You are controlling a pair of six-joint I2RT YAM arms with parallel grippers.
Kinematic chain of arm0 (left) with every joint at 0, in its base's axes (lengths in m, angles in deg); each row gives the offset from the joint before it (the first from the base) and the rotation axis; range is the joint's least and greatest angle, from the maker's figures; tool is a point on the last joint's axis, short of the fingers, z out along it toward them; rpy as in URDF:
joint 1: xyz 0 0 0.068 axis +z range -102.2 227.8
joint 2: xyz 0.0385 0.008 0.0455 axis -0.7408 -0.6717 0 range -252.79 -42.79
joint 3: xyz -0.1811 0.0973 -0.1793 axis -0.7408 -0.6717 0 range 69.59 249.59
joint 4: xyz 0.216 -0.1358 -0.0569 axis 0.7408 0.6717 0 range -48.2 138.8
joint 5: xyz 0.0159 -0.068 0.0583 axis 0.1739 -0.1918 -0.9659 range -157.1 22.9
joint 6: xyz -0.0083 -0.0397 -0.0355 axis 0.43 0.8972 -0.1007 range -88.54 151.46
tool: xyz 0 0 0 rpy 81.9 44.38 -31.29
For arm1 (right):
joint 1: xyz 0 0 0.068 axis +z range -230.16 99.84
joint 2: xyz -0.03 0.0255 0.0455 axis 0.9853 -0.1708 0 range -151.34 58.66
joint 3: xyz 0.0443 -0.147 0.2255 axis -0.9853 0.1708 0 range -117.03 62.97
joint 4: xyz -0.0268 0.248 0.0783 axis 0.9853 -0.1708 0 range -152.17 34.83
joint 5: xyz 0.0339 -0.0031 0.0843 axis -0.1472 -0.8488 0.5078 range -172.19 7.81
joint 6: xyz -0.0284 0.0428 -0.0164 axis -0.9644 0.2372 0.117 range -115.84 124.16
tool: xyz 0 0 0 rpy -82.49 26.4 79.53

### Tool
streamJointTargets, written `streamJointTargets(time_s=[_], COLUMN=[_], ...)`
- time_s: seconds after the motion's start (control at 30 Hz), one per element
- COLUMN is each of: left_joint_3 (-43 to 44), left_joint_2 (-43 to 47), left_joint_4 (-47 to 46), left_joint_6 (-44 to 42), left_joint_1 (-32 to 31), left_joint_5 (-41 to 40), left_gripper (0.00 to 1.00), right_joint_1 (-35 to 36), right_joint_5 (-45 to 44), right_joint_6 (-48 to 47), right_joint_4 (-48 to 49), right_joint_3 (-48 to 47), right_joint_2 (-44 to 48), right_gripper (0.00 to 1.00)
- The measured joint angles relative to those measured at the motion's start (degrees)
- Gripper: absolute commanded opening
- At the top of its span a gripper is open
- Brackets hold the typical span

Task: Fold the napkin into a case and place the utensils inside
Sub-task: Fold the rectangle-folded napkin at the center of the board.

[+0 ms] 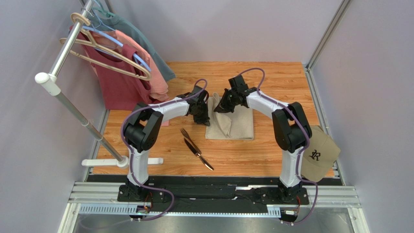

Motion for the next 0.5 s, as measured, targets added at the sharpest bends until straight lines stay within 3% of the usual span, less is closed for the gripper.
streamJointTargets(time_s=[0.5], left_joint_3=[-1.79], left_joint_2=[1.09], left_joint_4=[-1.14], left_joint_6=[0.85], left_joint_1=[0.0], left_joint_5=[-0.31], left_gripper=[0.13], right_joint_1=[0.37], right_joint_5=[0.7], right_joint_6=[0.15], right_joint_4=[0.28], right_joint_3=[0.0], right_joint_2=[-3.15], right_gripper=[0.01])
